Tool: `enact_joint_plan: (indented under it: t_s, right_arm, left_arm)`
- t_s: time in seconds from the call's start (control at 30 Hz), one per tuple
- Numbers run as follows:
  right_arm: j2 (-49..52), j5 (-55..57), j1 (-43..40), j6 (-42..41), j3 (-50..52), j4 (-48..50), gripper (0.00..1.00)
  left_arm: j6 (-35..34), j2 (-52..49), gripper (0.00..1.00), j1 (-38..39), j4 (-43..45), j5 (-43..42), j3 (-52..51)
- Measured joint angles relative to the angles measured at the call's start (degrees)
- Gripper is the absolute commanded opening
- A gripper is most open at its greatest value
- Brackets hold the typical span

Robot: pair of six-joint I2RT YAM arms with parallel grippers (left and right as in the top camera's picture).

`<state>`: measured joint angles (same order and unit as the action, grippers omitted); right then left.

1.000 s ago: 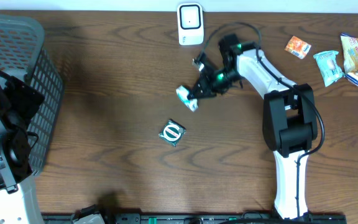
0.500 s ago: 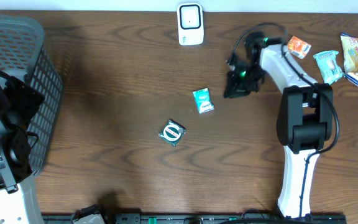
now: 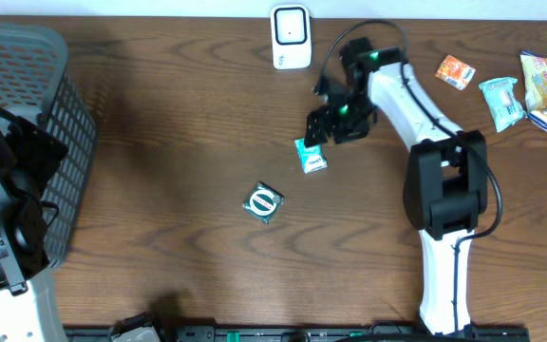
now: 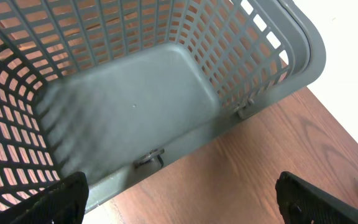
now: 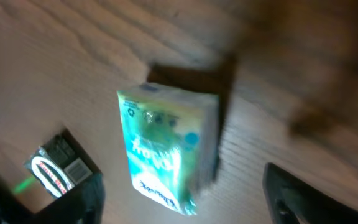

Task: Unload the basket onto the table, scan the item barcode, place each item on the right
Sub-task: 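Raise the green tissue pack to the scanner face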

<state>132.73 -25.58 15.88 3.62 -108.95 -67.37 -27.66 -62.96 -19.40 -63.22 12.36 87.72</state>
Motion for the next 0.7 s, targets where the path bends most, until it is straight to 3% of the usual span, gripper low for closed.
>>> enact_joint_plan:
  t_s: [0.13,0.23,0.27,0.53,0.7]
  right_arm:
    - [0.00,-0.79,0.37,-0.15,4.55,3.48,0.44]
    - [0.00,-2.14,0.09,0.11,6.34,4.31,0.04]
    - [0.00,-2.51,0.09,-0.04,6.49,4.37,0.01]
    - [0.00,-6.75,-0.50,-0.26,5.70,3.96,0.01]
    - [0.00,-16.46,-2.62,-0.26,-2.54,4.20,0.01]
  left_arm:
    - [0.00,0.00,0.95,0.00,0.00,0.00,0.00]
    - [0.00,0.00,0.95,0.00,0.00,0.00,0.00]
    - [0.00,0.00,0.95,0.00,0.00,0.00,0.00]
    - [0.00,0.00,0.95,0.00,0.00,0.00,0.00]
    - [0.00,0.00,0.95,0.00,0.00,0.00,0.00]
